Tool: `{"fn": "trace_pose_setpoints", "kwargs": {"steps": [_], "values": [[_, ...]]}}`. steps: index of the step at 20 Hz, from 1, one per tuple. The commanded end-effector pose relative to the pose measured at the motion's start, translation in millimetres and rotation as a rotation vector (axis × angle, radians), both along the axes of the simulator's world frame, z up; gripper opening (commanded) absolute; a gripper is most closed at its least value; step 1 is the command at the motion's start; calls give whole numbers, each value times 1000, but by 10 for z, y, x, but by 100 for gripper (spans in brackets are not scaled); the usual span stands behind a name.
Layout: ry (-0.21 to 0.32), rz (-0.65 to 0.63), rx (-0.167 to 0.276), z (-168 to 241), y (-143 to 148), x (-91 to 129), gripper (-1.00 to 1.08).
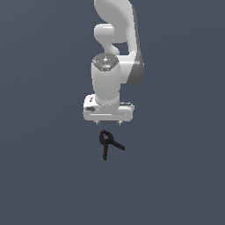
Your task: Pick up the object and move it to a goal position.
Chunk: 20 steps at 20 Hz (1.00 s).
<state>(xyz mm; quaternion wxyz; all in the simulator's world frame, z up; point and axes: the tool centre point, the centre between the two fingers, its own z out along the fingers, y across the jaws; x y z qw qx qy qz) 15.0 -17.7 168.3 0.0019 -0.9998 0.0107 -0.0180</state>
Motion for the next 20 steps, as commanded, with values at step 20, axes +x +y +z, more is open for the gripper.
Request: {"fn": "trace_pose_setpoints", "kwargs": {"steps": [20], "values": [[-35, 91, 1, 124, 337, 107, 100]]}}
